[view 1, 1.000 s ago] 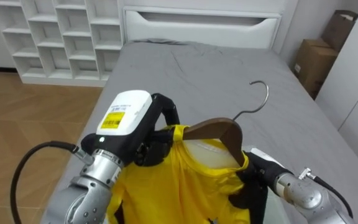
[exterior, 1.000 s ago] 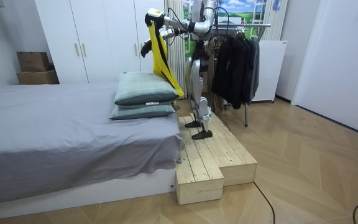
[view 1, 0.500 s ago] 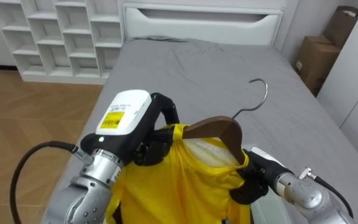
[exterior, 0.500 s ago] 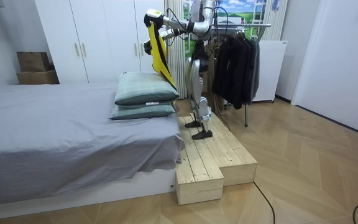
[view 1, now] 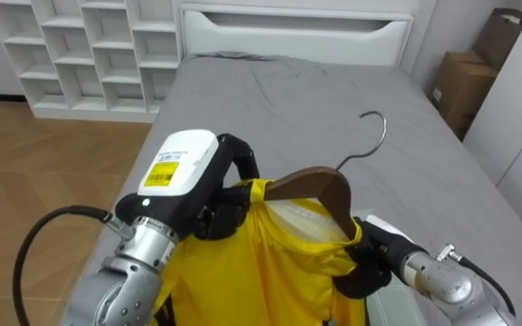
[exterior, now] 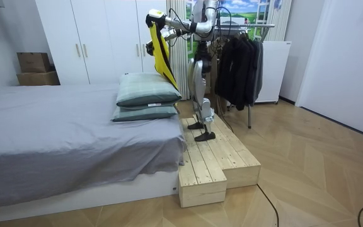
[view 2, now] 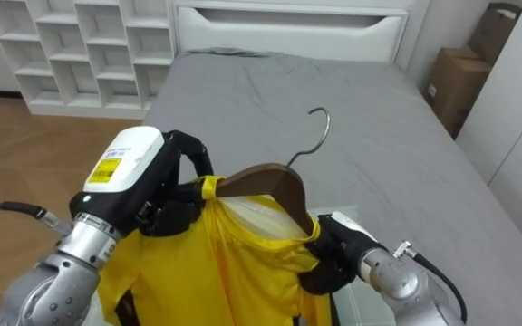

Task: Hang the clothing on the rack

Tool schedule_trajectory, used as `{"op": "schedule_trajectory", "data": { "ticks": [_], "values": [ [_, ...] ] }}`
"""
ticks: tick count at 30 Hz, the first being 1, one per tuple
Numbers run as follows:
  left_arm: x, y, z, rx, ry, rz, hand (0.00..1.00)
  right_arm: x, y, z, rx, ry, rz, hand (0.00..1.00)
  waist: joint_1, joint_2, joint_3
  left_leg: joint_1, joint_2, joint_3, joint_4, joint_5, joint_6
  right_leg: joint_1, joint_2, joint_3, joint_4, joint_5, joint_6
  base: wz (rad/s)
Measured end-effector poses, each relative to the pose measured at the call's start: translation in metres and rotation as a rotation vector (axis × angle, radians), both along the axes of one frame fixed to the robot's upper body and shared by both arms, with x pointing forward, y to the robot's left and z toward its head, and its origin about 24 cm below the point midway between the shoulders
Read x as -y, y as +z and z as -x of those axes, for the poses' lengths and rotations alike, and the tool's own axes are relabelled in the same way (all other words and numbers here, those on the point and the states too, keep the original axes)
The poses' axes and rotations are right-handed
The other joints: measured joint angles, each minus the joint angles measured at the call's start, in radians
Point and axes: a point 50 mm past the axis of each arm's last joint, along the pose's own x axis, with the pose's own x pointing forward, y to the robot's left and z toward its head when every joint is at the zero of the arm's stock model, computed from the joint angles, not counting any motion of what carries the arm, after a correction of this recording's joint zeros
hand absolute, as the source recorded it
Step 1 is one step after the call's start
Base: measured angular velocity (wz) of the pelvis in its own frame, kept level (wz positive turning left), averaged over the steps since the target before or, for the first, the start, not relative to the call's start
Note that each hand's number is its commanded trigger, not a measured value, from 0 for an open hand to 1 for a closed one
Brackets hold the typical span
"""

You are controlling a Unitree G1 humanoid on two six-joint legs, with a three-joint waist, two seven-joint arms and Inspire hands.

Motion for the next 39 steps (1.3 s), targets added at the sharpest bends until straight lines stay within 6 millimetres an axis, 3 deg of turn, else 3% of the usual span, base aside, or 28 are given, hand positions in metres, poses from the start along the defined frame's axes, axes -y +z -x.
{"op": "schedule_trajectory", "data": {
  "ticks": [7,12,23,30,39],
  "values": [
    [0.000,-0.001,0.000,-0.012,0.000,0.031,0.00,-0.002,0.001,0.000,0.001,0.021,0.020,1.00,-0.002,0.001,-0.0008,0.002,-0.001,0.003,0.004,0.000,0.000,0.002,0.000,0.005,0.002,0.000,0.000,0.00],
    [-0.004,-0.013,-0.004,-0.070,0.022,0.039,0.00,-0.003,0.000,0.000,-0.003,0.032,0.053,1.00,-0.009,0.006,-0.0035,0.003,0.000,0.004,0.008,0.000,0.000,0.003,0.001,0.006,0.004,0.000,0.000,0.00],
    [-0.010,-0.027,-0.005,-0.143,0.058,0.132,0.00,-0.013,0.008,0.021,0.068,0.110,0.078,1.00,-0.023,0.009,-0.0062,0.004,0.000,0.005,0.008,0.000,0.000,0.003,0.000,0.009,0.005,0.000,0.000,-0.01],
    [-0.009,-0.031,-0.003,-0.160,0.058,0.157,0.00,-0.014,0.010,0.023,0.067,0.129,0.072,1.00,-0.025,0.008,-0.0072,0.004,-0.001,0.006,0.008,0.000,0.000,0.003,-0.002,0.008,0.006,0.000,0.000,0.00],
    [-0.028,-0.039,0.000,-0.182,0.138,0.176,0.00,0.001,0.016,0.021,0.099,0.044,0.045,1.00,-0.048,0.010,-0.0088,0.036,0.001,0.016,-0.003,0.000,0.000,0.027,0.000,0.018,0.002,0.000,0.000,-0.03]
  ]
}}
